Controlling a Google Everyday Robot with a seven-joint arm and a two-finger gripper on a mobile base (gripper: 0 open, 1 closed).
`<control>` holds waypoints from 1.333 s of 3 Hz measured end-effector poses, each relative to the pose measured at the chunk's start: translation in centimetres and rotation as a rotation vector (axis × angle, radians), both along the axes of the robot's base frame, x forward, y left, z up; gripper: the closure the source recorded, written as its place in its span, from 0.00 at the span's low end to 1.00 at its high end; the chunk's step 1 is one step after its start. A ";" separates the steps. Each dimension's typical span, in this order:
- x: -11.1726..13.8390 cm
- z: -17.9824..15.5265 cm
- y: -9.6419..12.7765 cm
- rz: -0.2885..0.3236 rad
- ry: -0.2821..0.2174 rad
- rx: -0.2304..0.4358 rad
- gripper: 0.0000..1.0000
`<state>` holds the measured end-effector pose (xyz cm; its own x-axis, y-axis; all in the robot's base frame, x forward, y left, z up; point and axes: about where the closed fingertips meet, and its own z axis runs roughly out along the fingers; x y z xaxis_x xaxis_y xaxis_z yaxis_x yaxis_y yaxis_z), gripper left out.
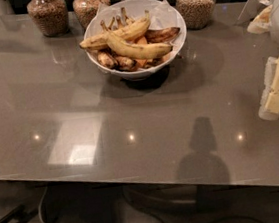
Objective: Pick banana from white bowl
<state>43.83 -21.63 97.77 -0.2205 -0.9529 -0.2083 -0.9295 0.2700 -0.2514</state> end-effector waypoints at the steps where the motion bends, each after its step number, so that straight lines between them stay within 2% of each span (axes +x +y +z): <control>1: 0.0 0.0 0.0 0.000 0.000 0.000 0.00; 2: 0.4 0.3 0.4 0.011 -0.030 0.020 0.00; 3: 2.5 0.8 2.2 0.036 -0.102 0.097 0.00; 4: 6.0 1.6 5.2 0.061 -0.177 0.210 0.00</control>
Offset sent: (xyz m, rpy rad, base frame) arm 0.0098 0.0088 0.0019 0.0472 -0.0509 0.0258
